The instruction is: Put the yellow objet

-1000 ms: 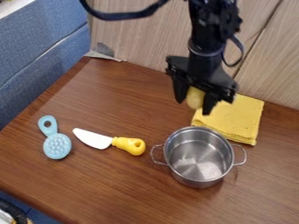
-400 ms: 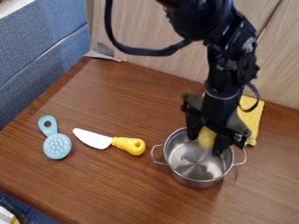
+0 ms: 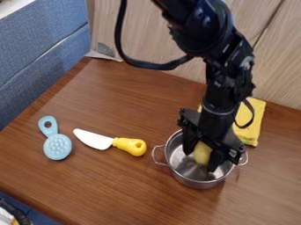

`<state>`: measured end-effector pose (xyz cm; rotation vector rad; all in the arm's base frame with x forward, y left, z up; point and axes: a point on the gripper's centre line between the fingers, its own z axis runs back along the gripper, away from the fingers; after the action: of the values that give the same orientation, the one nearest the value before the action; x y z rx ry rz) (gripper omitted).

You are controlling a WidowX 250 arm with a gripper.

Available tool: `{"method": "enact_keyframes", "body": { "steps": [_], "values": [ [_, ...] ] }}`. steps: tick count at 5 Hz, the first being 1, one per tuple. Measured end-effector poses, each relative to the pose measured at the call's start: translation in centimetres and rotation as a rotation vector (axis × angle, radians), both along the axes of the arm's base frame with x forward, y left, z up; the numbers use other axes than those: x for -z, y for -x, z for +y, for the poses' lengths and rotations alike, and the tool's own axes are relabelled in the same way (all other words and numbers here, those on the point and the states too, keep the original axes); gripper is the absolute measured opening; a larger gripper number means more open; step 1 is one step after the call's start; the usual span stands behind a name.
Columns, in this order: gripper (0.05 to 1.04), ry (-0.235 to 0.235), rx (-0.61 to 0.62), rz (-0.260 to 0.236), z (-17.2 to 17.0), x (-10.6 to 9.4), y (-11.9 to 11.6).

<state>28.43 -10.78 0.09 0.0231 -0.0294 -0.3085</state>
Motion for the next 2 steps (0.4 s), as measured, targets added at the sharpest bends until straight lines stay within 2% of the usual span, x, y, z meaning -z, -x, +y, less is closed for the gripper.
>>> {"method": "enact_keyframes", "body": {
  "steps": [1,2],
  "values": [
    [0.738,0.007,0.010,0.026,-0.16,0.72,0.29],
    [0.987,0.018,0.020,0.034,-0.09,0.83,0.43]
  ]
}}
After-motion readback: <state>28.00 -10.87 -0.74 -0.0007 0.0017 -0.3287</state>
